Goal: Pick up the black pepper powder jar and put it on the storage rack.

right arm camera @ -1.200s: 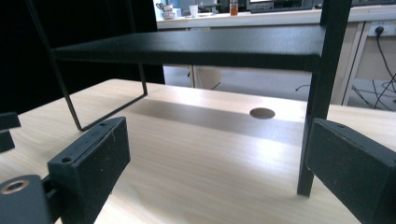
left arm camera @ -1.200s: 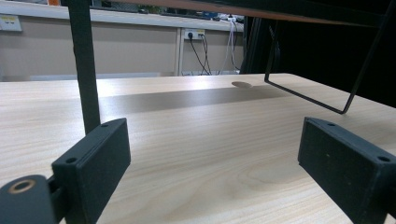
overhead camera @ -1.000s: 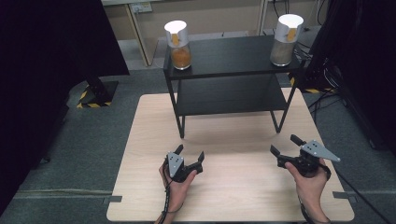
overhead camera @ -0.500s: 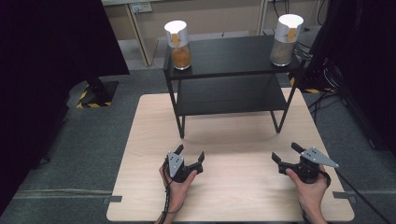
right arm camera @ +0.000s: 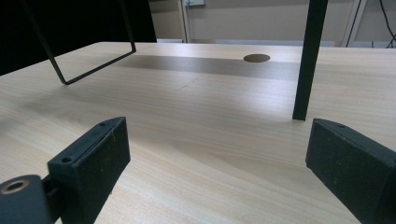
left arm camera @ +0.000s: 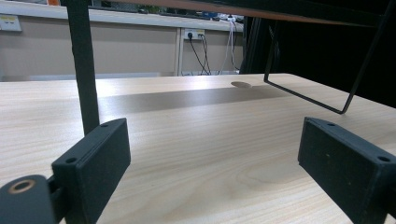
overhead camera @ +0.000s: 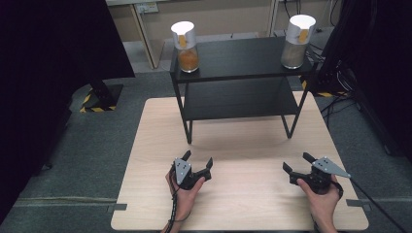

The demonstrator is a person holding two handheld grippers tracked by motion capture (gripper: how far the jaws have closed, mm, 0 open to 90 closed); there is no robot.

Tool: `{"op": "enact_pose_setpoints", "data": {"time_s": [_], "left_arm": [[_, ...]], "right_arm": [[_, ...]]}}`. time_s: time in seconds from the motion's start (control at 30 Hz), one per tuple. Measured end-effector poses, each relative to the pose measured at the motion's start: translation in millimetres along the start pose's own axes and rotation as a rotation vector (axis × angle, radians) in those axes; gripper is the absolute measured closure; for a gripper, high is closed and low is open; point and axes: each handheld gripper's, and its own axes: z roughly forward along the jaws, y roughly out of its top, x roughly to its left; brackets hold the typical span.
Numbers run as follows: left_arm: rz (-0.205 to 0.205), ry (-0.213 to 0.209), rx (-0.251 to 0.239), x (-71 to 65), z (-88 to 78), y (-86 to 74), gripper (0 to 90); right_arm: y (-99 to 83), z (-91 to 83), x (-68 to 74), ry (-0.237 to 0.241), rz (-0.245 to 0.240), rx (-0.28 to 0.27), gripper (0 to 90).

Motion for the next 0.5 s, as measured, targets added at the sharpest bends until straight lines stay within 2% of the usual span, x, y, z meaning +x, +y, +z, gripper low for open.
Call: {"op": "enact_pose_setpoints", "data": {"time_s": [0.5], "left_arm": [[0.001,0.0,0.001,-0.1,0.2,0.2,8.7]], "right_arm": [[-3.4,2.1,0.5,-0.005,-0.018,0.019,6.5]]}}
